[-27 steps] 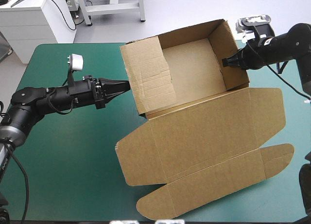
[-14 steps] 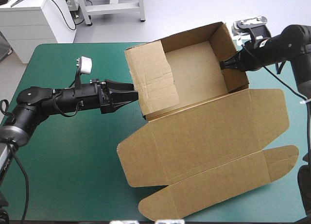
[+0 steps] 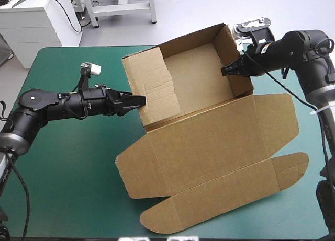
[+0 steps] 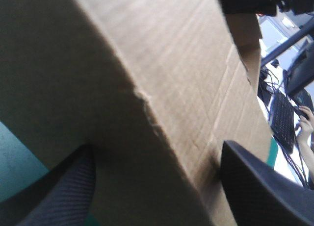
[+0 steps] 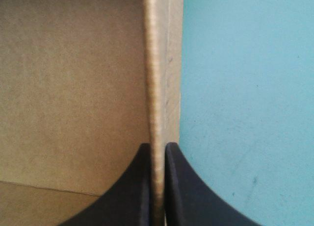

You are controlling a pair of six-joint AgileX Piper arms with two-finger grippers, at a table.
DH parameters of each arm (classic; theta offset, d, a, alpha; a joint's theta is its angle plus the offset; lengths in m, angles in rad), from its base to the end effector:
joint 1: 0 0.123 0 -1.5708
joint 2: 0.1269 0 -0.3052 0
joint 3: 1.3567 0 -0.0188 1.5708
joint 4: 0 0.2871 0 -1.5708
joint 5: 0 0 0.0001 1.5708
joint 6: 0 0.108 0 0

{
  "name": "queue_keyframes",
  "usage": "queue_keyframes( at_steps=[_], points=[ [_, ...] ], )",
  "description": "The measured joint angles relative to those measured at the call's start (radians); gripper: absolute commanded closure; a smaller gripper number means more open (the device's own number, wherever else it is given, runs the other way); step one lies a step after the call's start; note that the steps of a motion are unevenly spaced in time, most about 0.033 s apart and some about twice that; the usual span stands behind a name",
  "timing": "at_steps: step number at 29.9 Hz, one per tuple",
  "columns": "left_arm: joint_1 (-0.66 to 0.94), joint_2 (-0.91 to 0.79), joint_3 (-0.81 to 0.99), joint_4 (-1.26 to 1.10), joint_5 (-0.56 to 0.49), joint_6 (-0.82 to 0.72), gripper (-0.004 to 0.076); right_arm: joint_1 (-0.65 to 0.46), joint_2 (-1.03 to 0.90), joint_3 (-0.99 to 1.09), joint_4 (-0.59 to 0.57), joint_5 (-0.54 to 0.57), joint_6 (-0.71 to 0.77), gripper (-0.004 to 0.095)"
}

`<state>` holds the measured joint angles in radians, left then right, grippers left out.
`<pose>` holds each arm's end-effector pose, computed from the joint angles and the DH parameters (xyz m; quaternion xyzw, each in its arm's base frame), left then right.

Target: Fold the box

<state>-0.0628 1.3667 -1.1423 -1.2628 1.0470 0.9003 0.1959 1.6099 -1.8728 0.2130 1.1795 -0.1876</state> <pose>0.3068 -0.1086 0.3712 0.1971 0.7908 -0.4470 0.3687 0.3743 0.0958 0.4625 -0.1745 0.9102 0.1078 0.3598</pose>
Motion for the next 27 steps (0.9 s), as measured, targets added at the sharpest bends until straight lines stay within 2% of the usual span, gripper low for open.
queue_keyframes(
  at_steps=[4, 13, 21, 27],
  points=[
    [-0.012, 0.000, -0.043, 0.090, -0.044, -0.118, 0.0267, 0.001, 0.000, 0.000, 0.011, -0.014, 0.013, 0.0922],
    [-0.113, 0.014, -0.175, 0.347, -0.158, -0.374, 0.0284, 0.018, 0.002, 0.000, 0.004, -0.085, 0.041, 0.0922],
    [-0.175, 0.081, -0.327, 0.668, -0.154, -0.697, 0.0286, 0.020, 0.002, 0.000, 0.019, -0.122, 0.063, 0.0922],
    [-0.222, 0.134, -0.401, 0.751, -0.153, -0.780, 0.0330, 0.021, 0.007, 0.000, 0.017, -0.131, 0.069, 0.0922]
  ],
)
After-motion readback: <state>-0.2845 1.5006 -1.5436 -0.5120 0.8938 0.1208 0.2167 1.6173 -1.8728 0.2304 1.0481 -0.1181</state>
